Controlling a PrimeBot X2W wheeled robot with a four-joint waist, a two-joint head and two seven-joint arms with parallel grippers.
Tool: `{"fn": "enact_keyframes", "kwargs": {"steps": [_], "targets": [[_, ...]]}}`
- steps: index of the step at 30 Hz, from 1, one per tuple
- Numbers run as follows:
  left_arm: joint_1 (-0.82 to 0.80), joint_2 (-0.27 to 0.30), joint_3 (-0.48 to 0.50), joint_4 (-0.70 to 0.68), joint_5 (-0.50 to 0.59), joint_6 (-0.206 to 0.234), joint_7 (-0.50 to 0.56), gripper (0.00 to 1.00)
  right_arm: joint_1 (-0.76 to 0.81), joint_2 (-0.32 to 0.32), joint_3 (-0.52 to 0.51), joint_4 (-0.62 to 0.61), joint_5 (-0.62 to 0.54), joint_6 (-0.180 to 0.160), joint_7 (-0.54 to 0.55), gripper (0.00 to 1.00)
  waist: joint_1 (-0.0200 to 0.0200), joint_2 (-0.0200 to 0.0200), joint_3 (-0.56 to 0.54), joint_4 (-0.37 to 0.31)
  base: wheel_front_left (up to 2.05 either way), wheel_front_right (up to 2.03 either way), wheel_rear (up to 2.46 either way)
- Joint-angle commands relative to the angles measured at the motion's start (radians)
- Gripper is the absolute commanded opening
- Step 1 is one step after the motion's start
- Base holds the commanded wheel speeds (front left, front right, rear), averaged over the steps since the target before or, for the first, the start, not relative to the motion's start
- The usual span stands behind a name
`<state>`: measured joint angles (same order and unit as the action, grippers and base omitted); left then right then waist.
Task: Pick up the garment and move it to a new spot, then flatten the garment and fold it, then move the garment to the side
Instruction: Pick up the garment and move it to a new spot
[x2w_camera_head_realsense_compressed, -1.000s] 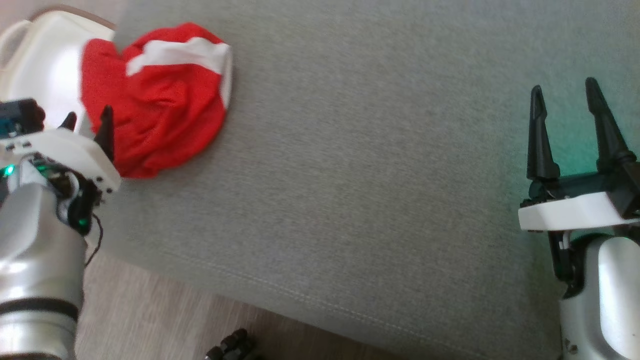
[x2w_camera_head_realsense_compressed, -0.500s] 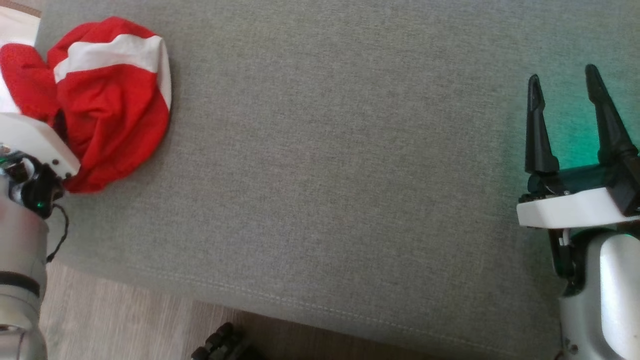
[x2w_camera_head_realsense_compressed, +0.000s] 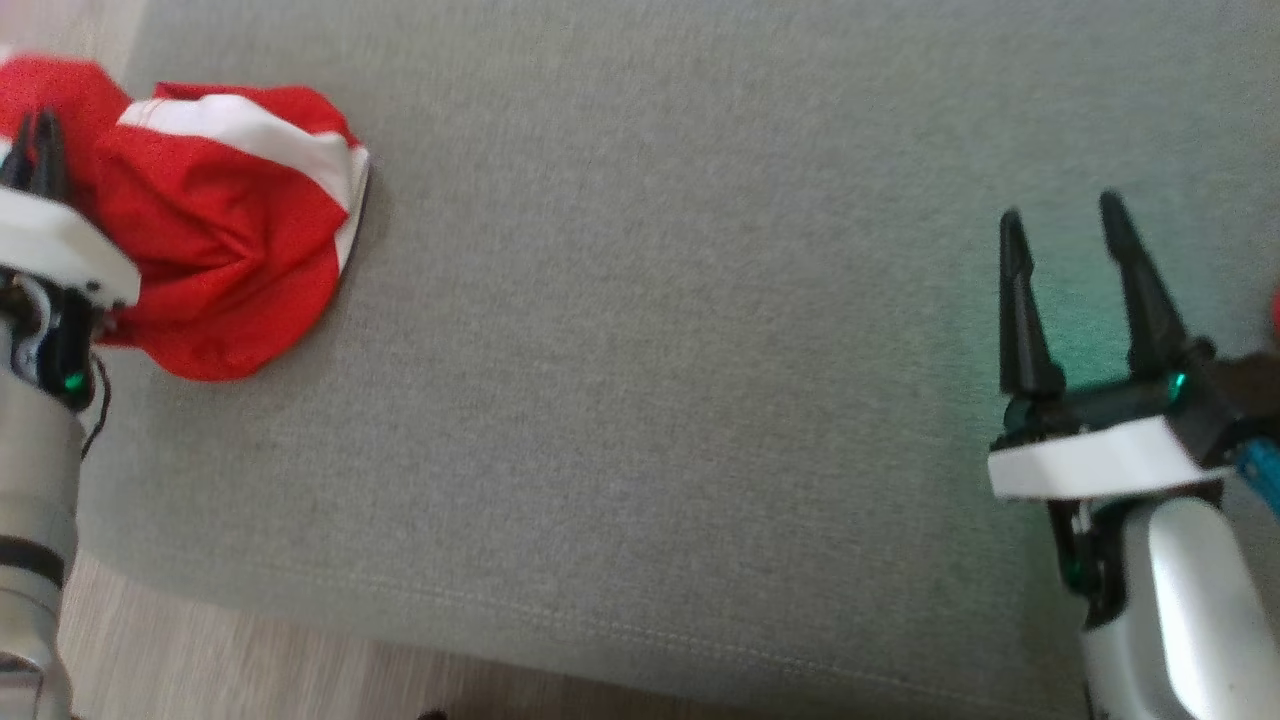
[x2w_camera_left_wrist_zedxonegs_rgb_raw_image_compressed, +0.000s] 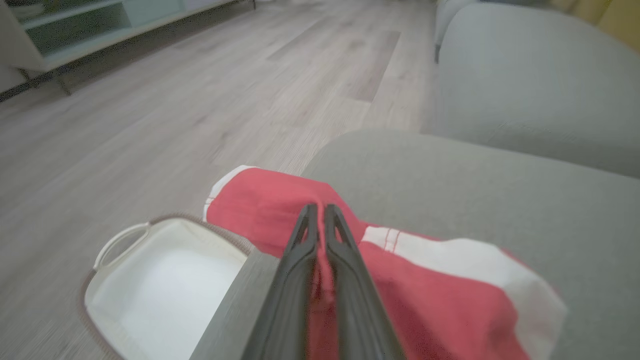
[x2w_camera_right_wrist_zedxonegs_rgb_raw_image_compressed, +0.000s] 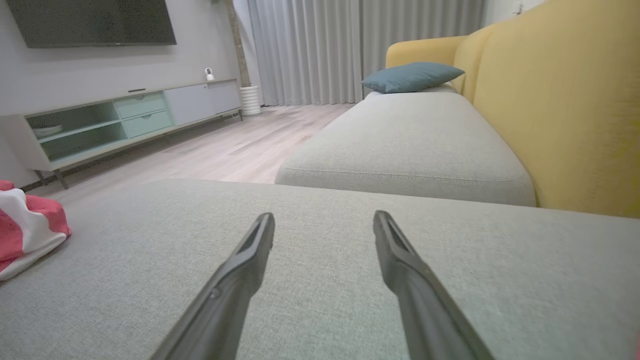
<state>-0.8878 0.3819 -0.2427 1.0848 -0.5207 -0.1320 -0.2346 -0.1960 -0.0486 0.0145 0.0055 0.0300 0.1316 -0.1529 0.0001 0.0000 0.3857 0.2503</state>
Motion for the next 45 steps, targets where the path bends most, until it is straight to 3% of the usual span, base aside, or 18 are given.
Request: {"fn": "enact_keyframes", "kwargs": {"steps": [1,6,12,15,20,25,33,39,40,41,42,45], "targets": [[-0.038,0.073,0.014,-0.058,0.000,0.001,-0.016,0.00,0.013,-0.002,0.031,-0.017,0.018,-0.001,-0.019,1.00,-0.0001,0.0000,-0.059,-0.032,0.00,0.00,0.00],[-0.033,0.078,0.005,-0.259,0.025,0.001,-0.026,0.00,0.038,-0.002,0.048,0.035,0.070,-0.001,-0.060,1.00,-0.0001,0.0000,-0.137,-0.076,0.00,0.00,0.00],[-0.003,0.049,-0.003,-0.501,0.081,0.048,-0.027,0.00,0.054,-0.002,0.057,0.074,0.115,-0.001,-0.089,1.00,-0.0001,0.0000,-0.201,-0.141,0.00,0.00,0.00],[0.007,0.047,-0.050,-0.573,0.137,0.074,-0.020,0.00,0.056,-0.002,0.058,0.083,0.129,-0.001,-0.096,1.00,-0.0001,0.0000,-0.219,-0.180,0.00,0.00,0.00],[0.036,0.022,-0.133,-0.637,0.191,0.074,0.011,0.00,0.055,-0.002,0.048,0.087,0.140,-0.001,-0.103,1.00,-0.0001,0.0000,-0.219,-0.233,0.00,0.00,0.00],[0.095,-0.052,-0.250,-0.684,0.245,0.073,0.028,0.00,0.050,-0.002,0.039,0.087,0.153,-0.001,-0.107,1.00,-0.0001,0.0000,-0.207,-0.298,0.00,0.00,0.00],[0.196,-0.255,-0.425,-0.673,0.293,0.104,0.016,0.00,0.044,-0.002,0.037,0.080,0.172,-0.001,-0.108,1.00,-0.0001,0.0000,-0.186,-0.376,0.00,0.00,0.00],[0.265,-0.319,-0.537,-0.639,0.296,0.122,0.010,0.00,0.052,-0.002,0.031,0.075,0.169,-0.001,-0.109,1.00,-0.0001,0.0000,-0.186,-0.393,0.00,0.00,0.00],[0.275,-0.322,-0.551,-0.634,0.294,0.126,0.009,0.07,0.054,-0.002,0.029,0.075,0.168,-0.001,-0.109,1.00,-0.0001,0.0000,-0.188,-0.391,0.00,0.00,0.00],[0.284,-0.324,-0.563,-0.631,0.292,0.132,0.007,0.49,0.056,-0.002,0.026,0.076,0.167,-0.001,-0.109,1.00,-0.0001,0.0000,-0.191,-0.389,0.00,0.00,0.00],[0.293,-0.326,-0.575,-0.629,0.288,0.134,0.006,1.00,0.058,-0.002,0.023,0.078,0.167,-0.001,-0.109,1.00,-0.0001,0.0000,-0.195,-0.385,0.00,0.00,0.00],[0.310,-0.329,-0.597,-0.623,0.266,0.136,0.002,1.00,0.062,-0.002,0.019,0.085,0.167,-0.001,-0.109,1.00,-0.0001,0.0000,-0.207,-0.366,0.00,0.00,0.00]]}}
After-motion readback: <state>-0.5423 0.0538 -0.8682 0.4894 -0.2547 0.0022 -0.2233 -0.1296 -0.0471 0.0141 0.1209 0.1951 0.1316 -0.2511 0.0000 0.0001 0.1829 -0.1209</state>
